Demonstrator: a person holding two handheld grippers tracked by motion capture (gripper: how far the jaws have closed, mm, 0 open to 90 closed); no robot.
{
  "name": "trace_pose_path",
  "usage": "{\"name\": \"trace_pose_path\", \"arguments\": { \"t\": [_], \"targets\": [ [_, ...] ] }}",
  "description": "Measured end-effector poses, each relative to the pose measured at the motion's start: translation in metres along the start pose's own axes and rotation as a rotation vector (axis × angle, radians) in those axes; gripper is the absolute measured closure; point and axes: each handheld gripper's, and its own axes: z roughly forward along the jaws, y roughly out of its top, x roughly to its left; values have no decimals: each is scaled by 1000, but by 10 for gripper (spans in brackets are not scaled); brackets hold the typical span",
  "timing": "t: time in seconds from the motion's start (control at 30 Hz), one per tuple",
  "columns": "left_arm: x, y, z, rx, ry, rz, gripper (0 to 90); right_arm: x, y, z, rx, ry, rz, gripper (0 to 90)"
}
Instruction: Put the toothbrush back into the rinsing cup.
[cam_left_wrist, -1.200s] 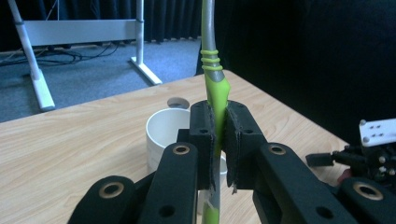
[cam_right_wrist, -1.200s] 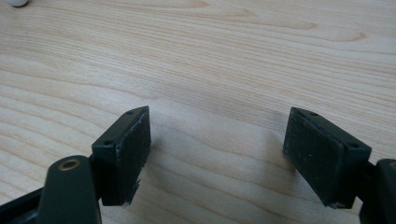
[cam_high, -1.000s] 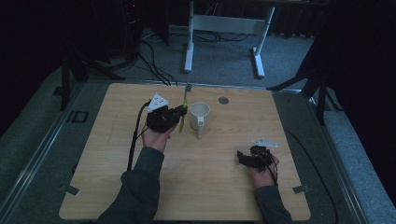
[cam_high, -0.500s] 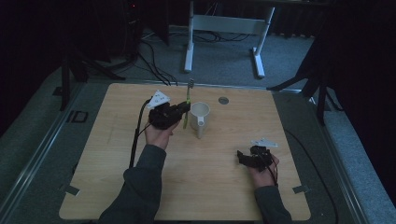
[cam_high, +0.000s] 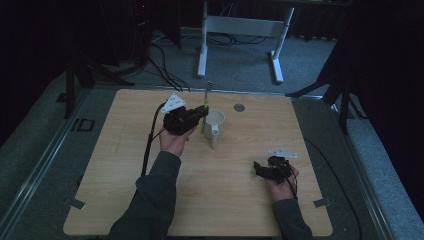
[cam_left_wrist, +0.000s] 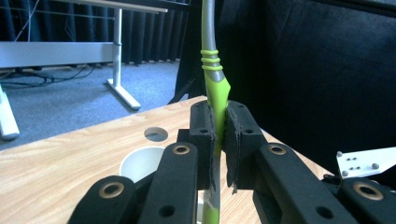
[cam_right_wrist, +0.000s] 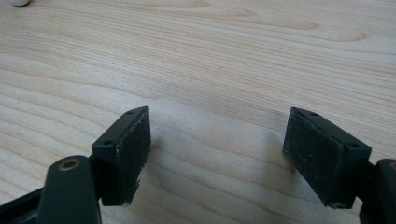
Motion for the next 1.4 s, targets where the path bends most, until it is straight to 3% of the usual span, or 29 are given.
{"name": "trace_pose_path", "arguments": {
  "t": [0.1, 0.6, 1.4],
  "targets": [
    [-1, 1, 2, -7, -1, 15, 825, 0, 0, 0, 0, 0, 0, 228],
    [1, -3, 11, -58, -53, 13, 825, 0, 0, 0, 1, 2, -2, 228],
    [-1, -16, 36, -57, -39, -12, 824, 0, 0, 0, 1, 4, -2, 228]
  ]
}}
